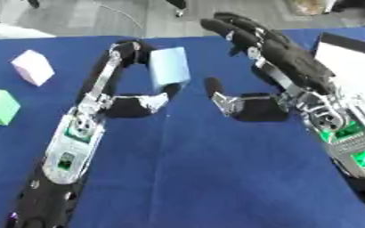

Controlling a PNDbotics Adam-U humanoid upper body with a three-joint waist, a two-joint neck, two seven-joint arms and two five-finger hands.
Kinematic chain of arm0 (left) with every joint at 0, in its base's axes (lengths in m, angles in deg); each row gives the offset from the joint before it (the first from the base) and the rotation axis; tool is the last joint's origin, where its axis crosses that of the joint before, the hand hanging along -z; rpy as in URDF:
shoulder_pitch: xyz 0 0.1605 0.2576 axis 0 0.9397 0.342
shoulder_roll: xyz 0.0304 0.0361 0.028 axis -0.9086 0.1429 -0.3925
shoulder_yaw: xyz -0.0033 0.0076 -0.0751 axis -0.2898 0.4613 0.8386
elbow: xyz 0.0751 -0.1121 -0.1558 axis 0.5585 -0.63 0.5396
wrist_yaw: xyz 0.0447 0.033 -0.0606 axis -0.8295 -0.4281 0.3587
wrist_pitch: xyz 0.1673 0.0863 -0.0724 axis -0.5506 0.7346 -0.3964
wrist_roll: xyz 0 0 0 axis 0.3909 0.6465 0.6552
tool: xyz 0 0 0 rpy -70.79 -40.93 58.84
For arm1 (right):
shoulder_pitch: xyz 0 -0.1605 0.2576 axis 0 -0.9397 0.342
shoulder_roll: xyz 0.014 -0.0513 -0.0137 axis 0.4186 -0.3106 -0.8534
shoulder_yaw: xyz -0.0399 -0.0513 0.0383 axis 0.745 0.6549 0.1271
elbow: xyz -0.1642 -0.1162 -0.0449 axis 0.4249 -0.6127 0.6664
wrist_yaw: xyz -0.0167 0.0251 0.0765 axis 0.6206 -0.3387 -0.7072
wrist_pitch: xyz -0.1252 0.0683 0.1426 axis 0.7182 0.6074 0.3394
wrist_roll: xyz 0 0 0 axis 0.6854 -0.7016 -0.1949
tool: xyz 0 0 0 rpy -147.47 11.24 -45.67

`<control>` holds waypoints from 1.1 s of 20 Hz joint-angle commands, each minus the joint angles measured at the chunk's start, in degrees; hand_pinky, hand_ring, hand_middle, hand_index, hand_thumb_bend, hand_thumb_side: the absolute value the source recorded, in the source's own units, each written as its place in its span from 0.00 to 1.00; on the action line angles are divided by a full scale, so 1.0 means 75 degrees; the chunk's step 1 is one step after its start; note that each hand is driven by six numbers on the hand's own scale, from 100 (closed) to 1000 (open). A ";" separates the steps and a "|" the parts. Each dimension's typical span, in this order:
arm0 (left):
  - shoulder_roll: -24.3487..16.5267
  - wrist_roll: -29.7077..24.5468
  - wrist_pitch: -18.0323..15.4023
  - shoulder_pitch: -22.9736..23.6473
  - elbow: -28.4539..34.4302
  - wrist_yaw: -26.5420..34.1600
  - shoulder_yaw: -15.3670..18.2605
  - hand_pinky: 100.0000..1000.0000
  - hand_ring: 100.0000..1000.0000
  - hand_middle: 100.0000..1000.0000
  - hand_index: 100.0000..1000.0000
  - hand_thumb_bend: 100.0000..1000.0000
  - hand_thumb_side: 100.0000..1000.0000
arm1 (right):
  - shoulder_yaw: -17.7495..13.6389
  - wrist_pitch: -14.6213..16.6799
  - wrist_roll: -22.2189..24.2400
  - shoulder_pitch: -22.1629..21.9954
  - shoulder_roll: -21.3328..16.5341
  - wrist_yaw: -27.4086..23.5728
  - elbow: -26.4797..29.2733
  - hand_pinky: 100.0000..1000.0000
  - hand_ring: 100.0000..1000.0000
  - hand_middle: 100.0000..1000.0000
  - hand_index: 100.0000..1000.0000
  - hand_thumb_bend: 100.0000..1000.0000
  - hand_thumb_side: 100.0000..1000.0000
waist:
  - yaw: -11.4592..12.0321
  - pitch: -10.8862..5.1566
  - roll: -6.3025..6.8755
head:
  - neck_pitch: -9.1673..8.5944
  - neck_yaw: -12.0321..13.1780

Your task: Pick up the objects with one hand, pass them to the other hand, and then place them into the box on the other side of the table.

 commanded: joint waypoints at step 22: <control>0.0155 -0.0040 -0.0165 -0.0273 0.0075 0.0113 -0.0254 0.61 0.43 0.38 0.49 0.27 0.07 | -0.0053 -0.0785 0.0582 0.0092 -0.0069 -0.2176 0.0073 0.52 1.00 0.88 1.00 0.00 0.50 | -0.0013 0.0065 -0.0084 | -0.0020 -0.0029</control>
